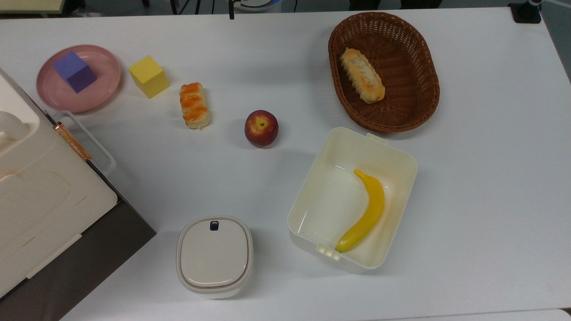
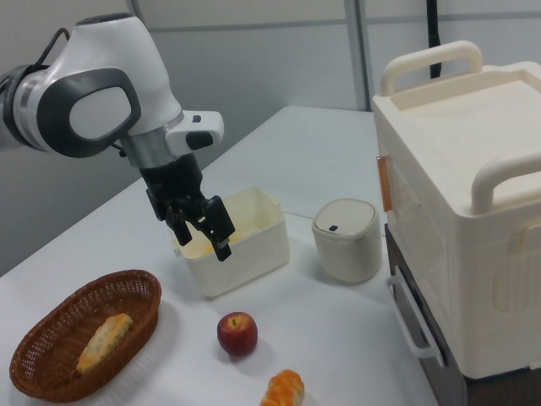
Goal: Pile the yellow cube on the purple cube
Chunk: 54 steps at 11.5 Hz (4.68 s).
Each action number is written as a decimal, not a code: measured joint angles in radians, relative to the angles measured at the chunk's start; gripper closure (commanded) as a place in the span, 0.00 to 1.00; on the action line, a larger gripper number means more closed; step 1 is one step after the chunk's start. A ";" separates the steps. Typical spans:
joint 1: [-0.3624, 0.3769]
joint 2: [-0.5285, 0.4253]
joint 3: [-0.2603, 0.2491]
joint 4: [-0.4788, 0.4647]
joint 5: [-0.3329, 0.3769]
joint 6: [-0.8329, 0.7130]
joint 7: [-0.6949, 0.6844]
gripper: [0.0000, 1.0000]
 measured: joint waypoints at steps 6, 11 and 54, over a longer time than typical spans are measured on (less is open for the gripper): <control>0.004 0.001 -0.008 -0.008 0.000 0.000 0.002 0.00; 0.004 0.008 -0.008 -0.009 0.000 0.000 0.002 0.00; -0.406 0.174 -0.015 -0.405 -0.070 0.411 -0.837 0.43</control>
